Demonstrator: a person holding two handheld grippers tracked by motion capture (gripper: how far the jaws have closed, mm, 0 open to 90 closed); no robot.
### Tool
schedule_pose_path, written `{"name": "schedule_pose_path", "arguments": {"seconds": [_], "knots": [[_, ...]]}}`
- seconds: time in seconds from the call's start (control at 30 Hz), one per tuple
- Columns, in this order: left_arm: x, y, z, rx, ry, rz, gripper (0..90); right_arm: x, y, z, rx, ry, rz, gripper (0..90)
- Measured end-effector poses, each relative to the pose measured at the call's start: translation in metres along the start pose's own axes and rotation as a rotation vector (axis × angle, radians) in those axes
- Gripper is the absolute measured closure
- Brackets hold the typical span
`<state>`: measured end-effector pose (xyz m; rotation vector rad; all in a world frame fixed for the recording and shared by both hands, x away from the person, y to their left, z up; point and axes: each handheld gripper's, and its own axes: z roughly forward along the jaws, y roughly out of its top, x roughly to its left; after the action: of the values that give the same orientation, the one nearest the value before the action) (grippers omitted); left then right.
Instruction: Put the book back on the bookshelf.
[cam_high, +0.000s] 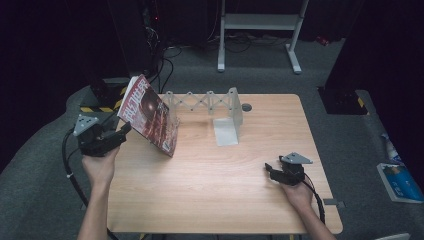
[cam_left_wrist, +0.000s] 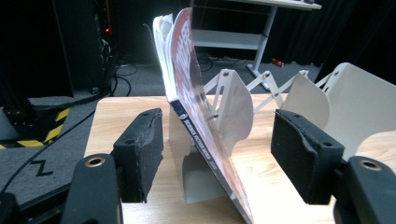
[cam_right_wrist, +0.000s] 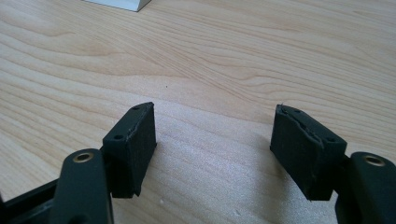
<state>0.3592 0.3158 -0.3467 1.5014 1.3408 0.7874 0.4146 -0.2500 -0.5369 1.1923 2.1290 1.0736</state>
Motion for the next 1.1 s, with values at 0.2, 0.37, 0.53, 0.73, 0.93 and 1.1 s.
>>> {"name": "schedule_pose_path", "arguments": {"seconds": [0.2, 0.37, 0.53, 0.73, 0.93, 1.1], "knots": [[-0.006, -0.003, -0.006, -0.011, -0.026, 0.009, 34.8, 0.000, 0.000, 0.000, 0.000, 0.000, 0.001, 31.0], [-0.012, -0.006, -0.005, -0.005, -0.048, 0.012, 34.7, 0.000, 0.000, 0.000, 0.000, 0.000, 0.000, 31.1], [-0.016, -0.011, -0.004, -0.007, -0.071, 0.015, 34.7, 0.000, 0.000, 0.000, 0.000, 0.000, 0.000, 31.0], [-0.021, -0.016, -0.002, 0.002, -0.093, 0.019, 34.7, 0.000, 0.000, 0.000, 0.000, 0.000, -0.001, 31.0], [-0.026, -0.020, 0.000, 0.006, -0.113, 0.024, 34.6, 0.000, 0.000, 0.000, 0.000, 0.000, -0.001, 31.1], [-0.030, -0.023, 0.000, 0.008, -0.126, 0.030, 34.3, 0.000, 0.000, 0.000, 0.000, 0.000, -0.001, 31.1]]}}
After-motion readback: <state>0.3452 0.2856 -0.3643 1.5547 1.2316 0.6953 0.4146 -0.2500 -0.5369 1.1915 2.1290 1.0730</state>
